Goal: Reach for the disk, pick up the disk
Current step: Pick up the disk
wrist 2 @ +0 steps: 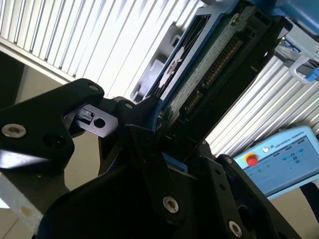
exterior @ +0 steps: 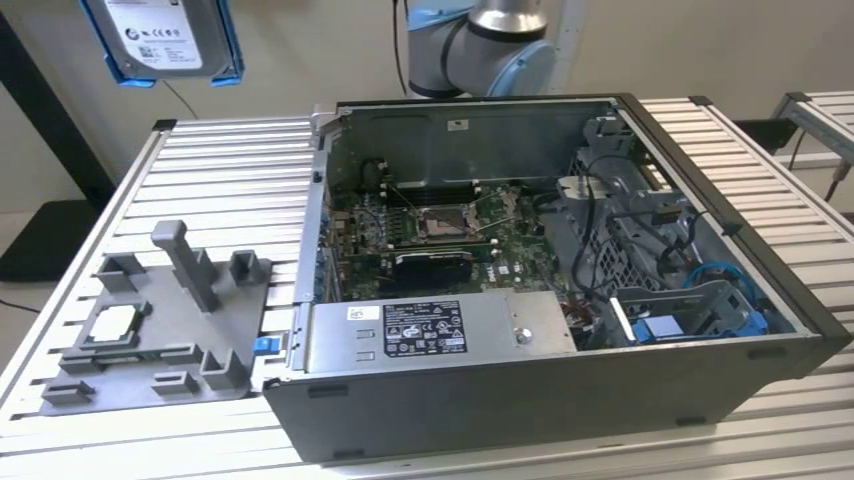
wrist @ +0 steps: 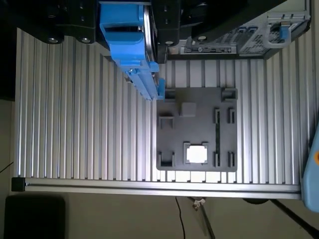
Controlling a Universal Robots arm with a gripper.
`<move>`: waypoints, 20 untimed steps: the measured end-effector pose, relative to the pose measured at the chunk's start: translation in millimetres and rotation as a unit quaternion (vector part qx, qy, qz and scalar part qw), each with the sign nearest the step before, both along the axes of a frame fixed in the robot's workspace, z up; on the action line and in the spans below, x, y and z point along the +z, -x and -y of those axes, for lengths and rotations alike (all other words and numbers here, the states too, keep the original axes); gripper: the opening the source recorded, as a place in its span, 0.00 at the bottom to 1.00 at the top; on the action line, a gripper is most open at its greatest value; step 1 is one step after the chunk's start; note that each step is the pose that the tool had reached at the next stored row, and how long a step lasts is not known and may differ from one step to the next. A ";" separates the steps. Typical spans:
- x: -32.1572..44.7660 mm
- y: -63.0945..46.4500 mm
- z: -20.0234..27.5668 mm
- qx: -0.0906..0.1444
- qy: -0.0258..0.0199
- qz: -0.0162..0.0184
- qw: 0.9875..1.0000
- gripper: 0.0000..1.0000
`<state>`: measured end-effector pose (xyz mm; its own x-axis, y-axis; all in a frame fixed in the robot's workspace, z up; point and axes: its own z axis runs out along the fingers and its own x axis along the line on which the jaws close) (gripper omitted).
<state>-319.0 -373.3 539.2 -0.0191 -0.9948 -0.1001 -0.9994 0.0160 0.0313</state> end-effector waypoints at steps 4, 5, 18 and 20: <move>0.0 -14.6 0.0 0.000 0.000 0.000 1.000 0.00; 0.0 -18.0 0.0 0.000 0.000 0.000 1.000 0.00; 0.0 -67.9 0.0 0.000 0.000 -0.001 1.000 0.00; 0.0 -75.9 0.0 0.000 0.000 -0.001 1.000 0.00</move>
<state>-243.1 -373.3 539.2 -0.0194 -0.9948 -0.1000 -0.9993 0.0161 0.0338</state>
